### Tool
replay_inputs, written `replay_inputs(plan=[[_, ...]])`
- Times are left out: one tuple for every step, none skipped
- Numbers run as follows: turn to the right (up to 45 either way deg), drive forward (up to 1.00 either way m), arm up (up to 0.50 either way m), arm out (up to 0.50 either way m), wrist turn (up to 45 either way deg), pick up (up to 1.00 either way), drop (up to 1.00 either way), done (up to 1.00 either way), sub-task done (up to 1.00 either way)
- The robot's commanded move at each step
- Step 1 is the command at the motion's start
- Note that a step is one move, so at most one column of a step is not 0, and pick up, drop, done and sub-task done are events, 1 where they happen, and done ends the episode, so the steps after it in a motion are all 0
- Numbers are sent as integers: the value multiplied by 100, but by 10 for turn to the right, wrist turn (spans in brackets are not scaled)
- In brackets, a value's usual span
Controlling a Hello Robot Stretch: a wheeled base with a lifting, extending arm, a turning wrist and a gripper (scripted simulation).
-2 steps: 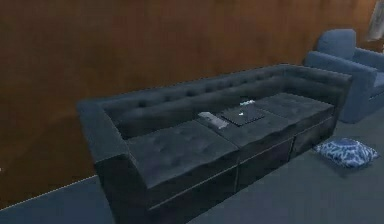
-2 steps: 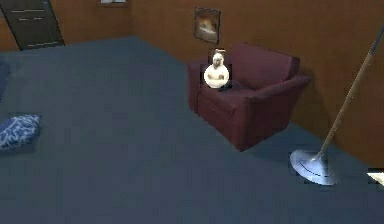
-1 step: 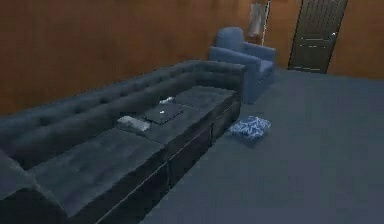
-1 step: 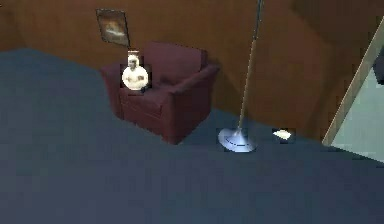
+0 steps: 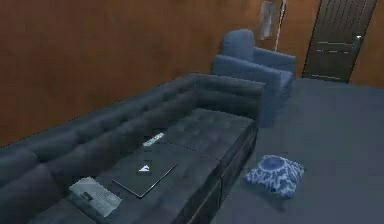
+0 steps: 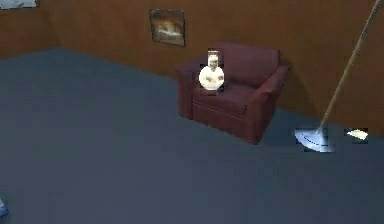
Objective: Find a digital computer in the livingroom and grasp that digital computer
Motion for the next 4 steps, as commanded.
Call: replay_inputs(plan=[[-450, 0, 0, 0, 0, 0, 0, 0, 0], [-450, 0, 0, 0, 0, 0, 0, 0, 0], [-150, 0, 0, 0, 0, 0, 0, 0, 0], [450, 0, 0, 0, 0, 0, 0, 0, 0]])
